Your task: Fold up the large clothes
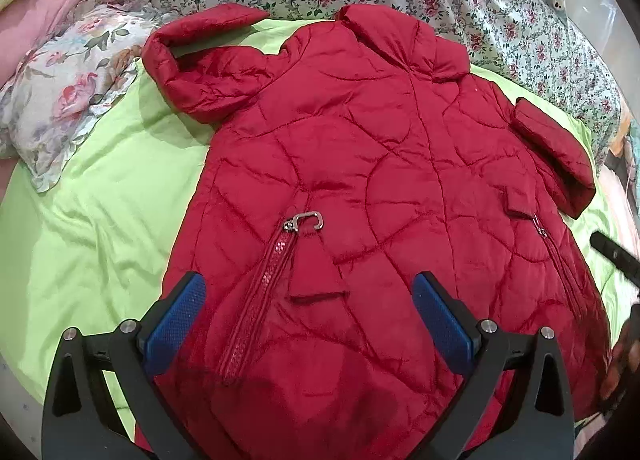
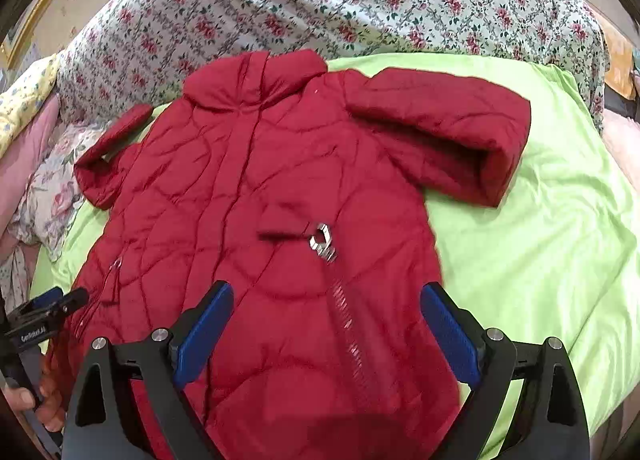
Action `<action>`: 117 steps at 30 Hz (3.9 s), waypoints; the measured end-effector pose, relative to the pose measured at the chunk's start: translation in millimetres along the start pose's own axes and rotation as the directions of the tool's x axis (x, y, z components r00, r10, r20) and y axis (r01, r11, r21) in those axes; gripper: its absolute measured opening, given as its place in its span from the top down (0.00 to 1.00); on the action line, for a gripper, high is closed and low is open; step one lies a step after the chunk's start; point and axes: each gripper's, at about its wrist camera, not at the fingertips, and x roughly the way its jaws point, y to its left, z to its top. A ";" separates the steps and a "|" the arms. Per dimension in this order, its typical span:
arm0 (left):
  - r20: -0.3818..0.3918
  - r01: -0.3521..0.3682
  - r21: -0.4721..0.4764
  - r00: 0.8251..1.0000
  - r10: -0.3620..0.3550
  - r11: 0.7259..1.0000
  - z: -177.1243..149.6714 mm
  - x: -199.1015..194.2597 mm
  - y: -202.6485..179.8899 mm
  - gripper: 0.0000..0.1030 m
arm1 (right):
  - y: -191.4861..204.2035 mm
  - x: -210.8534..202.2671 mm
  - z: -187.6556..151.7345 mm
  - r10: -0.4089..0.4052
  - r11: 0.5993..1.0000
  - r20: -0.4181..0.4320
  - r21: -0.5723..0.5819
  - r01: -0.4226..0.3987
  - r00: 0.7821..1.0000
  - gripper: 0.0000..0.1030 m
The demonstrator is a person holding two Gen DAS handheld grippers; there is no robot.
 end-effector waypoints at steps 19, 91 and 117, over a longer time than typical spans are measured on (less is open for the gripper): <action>-0.021 0.017 -0.026 1.000 -0.018 1.000 22.2 23.7 4.6 0.00 | -65.3 88.7 103.8 -0.285 0.947 0.058 -0.139 0.291 0.957 0.08; -0.006 0.483 -0.279 0.863 -0.505 0.830 96.2 52.5 77.6 0.00 | 153.4 149.2 68.5 0.425 0.828 -0.106 -0.356 -0.434 0.899 0.92; -0.047 0.305 0.012 0.951 -0.304 0.952 150.9 119.1 35.7 0.88 | 36.9 102.7 88.9 0.285 0.953 0.085 -0.127 -0.274 0.955 0.56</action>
